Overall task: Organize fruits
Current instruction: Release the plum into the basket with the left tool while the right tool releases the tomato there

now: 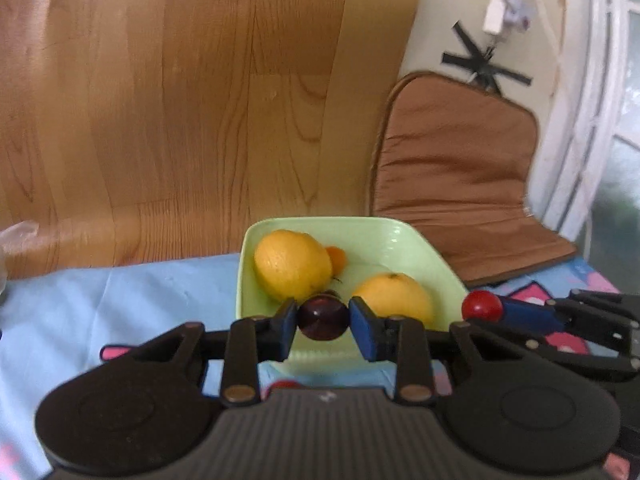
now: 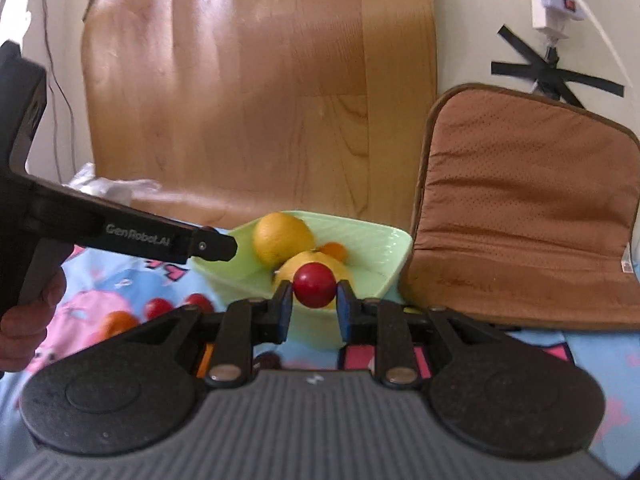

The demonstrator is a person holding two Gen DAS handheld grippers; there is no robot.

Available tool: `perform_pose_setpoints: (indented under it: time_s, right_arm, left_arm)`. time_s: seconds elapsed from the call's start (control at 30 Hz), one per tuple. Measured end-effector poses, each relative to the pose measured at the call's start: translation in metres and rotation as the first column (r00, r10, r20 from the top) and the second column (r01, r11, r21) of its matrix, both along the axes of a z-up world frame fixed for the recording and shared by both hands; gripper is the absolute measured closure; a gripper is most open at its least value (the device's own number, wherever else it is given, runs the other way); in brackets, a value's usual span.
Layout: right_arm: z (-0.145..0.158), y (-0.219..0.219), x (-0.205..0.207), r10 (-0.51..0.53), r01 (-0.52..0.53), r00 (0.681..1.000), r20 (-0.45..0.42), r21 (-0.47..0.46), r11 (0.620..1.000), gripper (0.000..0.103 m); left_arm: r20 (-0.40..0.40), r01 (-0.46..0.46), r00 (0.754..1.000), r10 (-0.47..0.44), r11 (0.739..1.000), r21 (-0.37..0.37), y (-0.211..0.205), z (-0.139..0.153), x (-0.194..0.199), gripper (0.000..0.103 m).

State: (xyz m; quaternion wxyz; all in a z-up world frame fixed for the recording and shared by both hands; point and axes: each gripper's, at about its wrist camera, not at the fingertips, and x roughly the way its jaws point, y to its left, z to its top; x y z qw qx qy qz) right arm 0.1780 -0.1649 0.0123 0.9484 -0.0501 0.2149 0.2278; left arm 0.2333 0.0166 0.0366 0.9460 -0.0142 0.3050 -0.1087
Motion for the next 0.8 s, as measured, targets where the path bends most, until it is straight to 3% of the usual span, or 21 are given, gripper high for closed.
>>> perform_pose_setpoints:
  time_s: [0.07,0.2,0.37,0.6,0.8]
  right_arm:
    - [-0.004,0.001,0.008,-0.008,0.008,1.0,-0.007,-0.018,1.0,0.076]
    - [-0.008,0.0,0.02,-0.02,0.02,1.0,-0.003,-0.021,1.0,0.076]
    - [-0.005,-0.008,0.012,-0.042,0.042,0.999,0.005,0.018,0.999,0.069]
    - [0.002,-0.017,-0.02,-0.054,0.054,0.999,-0.009,0.068,0.996,0.069]
    - [-0.005,-0.007,-0.06,0.019,-0.012,0.997,-0.068,0.104,0.994,0.069]
  left_arm:
    - [-0.02,-0.006,1.0,0.006,1.0,0.013,-0.003,-0.006,0.011,0.072]
    - [-0.031,-0.027,0.999,0.028,0.999,0.032,-0.004,-0.017,0.02,0.054]
    - [-0.029,-0.031,0.999,0.031,0.999,0.019,0.001,-0.018,0.013,0.054]
    - [0.021,-0.031,0.999,0.032,0.998,-0.054,0.03,0.003,-0.038,0.051]
    - [0.024,-0.08,0.996,0.083,0.992,-0.096,0.063,-0.008,-0.09,0.05]
